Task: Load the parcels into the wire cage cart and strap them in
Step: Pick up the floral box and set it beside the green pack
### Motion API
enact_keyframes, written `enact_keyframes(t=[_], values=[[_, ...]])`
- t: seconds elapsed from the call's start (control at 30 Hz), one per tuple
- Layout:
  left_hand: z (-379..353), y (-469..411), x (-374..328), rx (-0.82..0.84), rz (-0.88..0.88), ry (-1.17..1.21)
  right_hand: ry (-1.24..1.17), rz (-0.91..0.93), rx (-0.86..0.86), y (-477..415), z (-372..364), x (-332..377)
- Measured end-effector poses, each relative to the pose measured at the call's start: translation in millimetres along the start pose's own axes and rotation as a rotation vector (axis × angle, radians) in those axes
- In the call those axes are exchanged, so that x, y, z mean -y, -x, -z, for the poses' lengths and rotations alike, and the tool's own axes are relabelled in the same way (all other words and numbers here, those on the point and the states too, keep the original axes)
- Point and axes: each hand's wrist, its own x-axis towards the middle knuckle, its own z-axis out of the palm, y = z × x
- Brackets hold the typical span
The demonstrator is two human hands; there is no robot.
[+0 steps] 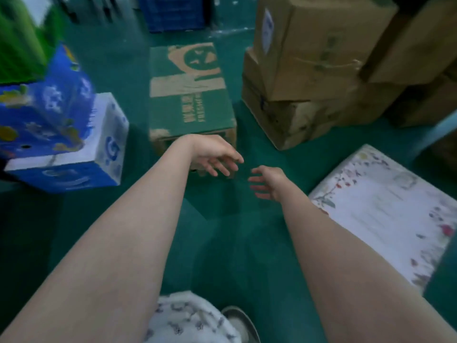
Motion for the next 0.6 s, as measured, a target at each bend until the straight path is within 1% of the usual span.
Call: enact_keyframes(t=[0.13,0.2,0.3,0.37,0.5,0.6], values=[[-45.9,-39.4,-48.0,-0.001,-0.045,-0.071,-0.15,-0.076,-0.178,9.9,69.6,-33.5],[-74.4,-58.5,-77.2,0.03,-0.089,-0.081,-0.239,-0.104,-0.283,17.5,106.5,-51.2],[-116.3,-79.8,-104.4,0.035,-0.112,-0.117,-0.349,-0.129,-0.366,29.3,141.9,-74.0],[-146.0,-94.9,-110.3,0.052,-0.093,-0.167,-0.389,-0.16,-0.4,36.5,158.3,-90.7],[-205.3,-115.3,-103.3,0.151,-0.013,-0.273,-0.478,-0.221,-0.494,44.7,187.0,-134.3],[-233.1,-129.7,-91.9,0.137,-0.014,-0.261,-0.526,-0.265,-0.587,46.7,199.4,-159.4]])
